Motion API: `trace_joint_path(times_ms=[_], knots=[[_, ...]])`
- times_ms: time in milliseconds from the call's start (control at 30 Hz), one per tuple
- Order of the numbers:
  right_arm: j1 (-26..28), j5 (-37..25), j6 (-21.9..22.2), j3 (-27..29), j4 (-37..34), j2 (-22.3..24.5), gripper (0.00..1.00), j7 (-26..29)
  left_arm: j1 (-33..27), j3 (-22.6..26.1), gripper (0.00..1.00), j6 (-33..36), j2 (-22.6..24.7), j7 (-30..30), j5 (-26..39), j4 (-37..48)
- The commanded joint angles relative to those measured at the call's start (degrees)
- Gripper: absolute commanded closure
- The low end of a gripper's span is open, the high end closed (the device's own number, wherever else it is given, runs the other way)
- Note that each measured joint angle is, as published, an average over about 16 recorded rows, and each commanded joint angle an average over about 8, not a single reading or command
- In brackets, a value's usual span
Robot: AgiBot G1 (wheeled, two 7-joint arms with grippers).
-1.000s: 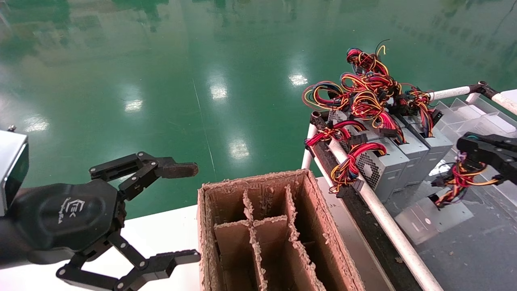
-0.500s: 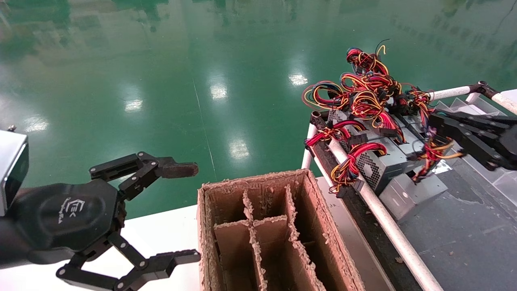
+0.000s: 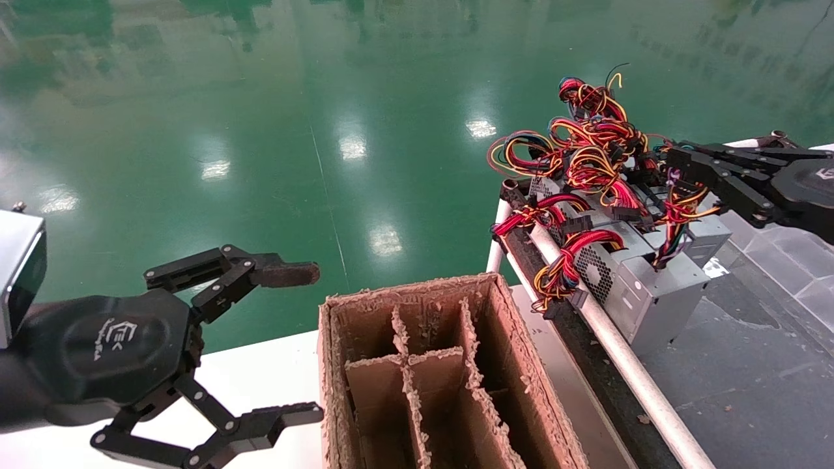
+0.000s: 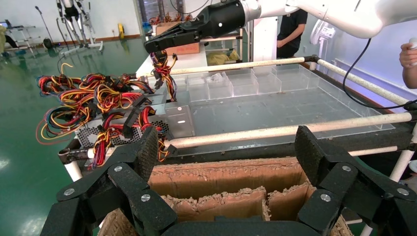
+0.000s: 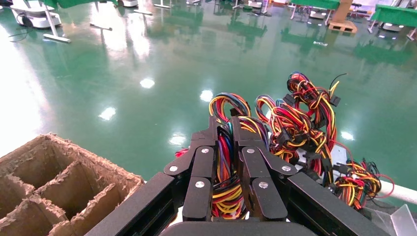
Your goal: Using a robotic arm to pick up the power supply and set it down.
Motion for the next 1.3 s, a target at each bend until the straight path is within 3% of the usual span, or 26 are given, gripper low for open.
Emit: trace_joint_path(times_ms=[33, 100, 500, 900, 1300], knots=[[1.38, -0.55, -0.67, -0.70, -1.10, -0.56, 0.11, -0.19, 0.00, 0.00, 0.00, 0.00, 0.00, 0.00, 0.00, 0.00], [2.03, -0.87, -1.16, -1.10, -1.88, -0.82, 0.00, -0.33, 0.00, 0.00, 0.00, 0.00, 0.00, 0.00, 0.00, 0.00], [3.35, -0.60, -2.67, -1.38, -4.42, -1.21, 0.00, -0.91, 0.00, 0.02, 0.00, -0.01, -0.01, 0.01, -0.01, 0.00], [3.31, 6.91, -6.93, 1.89, -4.86, -2.71, 0.00, -2.46, 0.00, 0.02, 0.00, -0.02, -0.01, 0.02, -0.02, 0.02], [2.80, 9.41, -10.79, -0.23, -2.50, -3.27, 0.00, -4.48, -0.01, 0.04, 0.00, -0.02, -0.01, 0.03, -0.03, 0.04]])
